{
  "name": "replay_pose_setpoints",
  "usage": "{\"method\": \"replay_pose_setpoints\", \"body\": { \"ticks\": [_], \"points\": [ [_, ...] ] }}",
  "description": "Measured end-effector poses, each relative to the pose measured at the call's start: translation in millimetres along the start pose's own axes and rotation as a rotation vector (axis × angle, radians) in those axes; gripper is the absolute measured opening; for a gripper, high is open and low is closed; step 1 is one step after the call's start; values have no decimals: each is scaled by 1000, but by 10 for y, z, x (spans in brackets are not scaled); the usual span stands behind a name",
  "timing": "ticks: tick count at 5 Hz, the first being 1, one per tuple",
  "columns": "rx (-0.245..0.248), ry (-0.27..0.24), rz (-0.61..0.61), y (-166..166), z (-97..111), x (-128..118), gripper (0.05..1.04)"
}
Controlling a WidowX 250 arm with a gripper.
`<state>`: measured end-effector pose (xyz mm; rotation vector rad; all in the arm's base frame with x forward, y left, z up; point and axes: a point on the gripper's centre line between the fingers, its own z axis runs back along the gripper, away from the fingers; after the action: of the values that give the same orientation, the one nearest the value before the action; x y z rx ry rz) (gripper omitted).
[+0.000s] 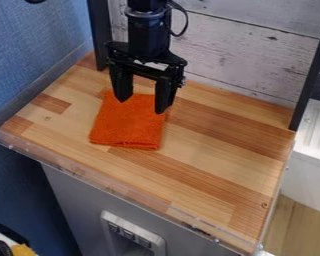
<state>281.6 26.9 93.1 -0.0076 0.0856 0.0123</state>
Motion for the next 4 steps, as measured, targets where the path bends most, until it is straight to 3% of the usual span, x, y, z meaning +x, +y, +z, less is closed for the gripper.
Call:
{"method": "replay_pose_setpoints", "body": {
  "ticks": [1,2,4],
  "points": [
    [1,14,-6,-140,-75,-46,997],
    [11,-4,-29,-458,-85,-114,997],
    [28,-92,-69,-1099,-107,-148,998]
  ]
}}
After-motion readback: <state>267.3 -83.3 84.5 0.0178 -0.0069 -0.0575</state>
